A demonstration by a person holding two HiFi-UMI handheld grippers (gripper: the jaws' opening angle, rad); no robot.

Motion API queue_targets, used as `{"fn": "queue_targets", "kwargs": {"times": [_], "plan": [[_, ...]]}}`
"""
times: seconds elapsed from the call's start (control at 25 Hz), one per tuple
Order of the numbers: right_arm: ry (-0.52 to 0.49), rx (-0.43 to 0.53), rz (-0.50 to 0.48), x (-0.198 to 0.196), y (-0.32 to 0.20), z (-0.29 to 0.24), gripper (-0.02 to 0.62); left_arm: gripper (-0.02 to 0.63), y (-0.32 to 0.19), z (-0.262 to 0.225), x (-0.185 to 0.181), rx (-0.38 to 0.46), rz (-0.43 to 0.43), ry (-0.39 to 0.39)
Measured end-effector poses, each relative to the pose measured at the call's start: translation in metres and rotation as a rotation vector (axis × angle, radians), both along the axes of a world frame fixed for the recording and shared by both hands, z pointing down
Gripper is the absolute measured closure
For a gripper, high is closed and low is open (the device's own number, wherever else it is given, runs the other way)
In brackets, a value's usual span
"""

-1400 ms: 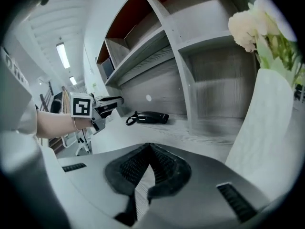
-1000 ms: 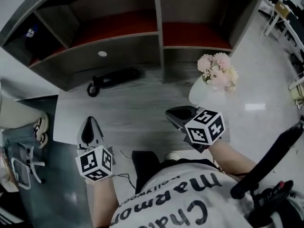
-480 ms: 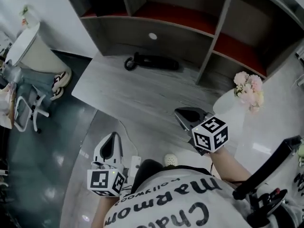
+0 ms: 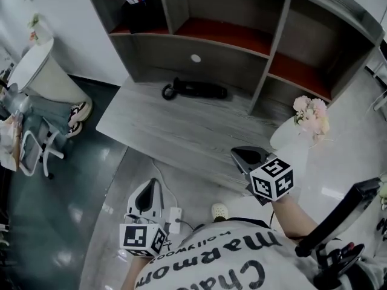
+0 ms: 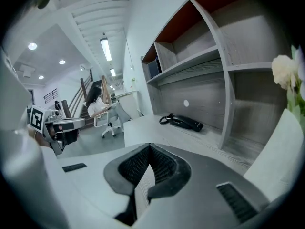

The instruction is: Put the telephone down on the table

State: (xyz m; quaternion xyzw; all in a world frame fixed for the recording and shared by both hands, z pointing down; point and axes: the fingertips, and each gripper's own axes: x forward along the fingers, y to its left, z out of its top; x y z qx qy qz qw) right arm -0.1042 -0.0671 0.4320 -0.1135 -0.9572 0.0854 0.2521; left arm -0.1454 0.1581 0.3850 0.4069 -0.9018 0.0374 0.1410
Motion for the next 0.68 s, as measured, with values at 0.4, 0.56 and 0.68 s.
{"fn": "queue_targets", "kwargs": {"times": [0.4,0.56,0.68], "plan": [[-0.007,0.046,0.028,0.005,0.023,-0.034,0.589,0.597,0.037,-0.026,-0.002,0.051,-0.012,-0.003],[-0.01,0.056,0.02,0.005,0.03,-0.036,0.589,0.597,0.045,-0.027,0.0,0.054,-0.022,-0.006],[-0.005,0.056,0.014,0.008,0.035,-0.034,0.589,0.597,0.051,-0.027,0.004,0.054,-0.031,-0.007]]}}
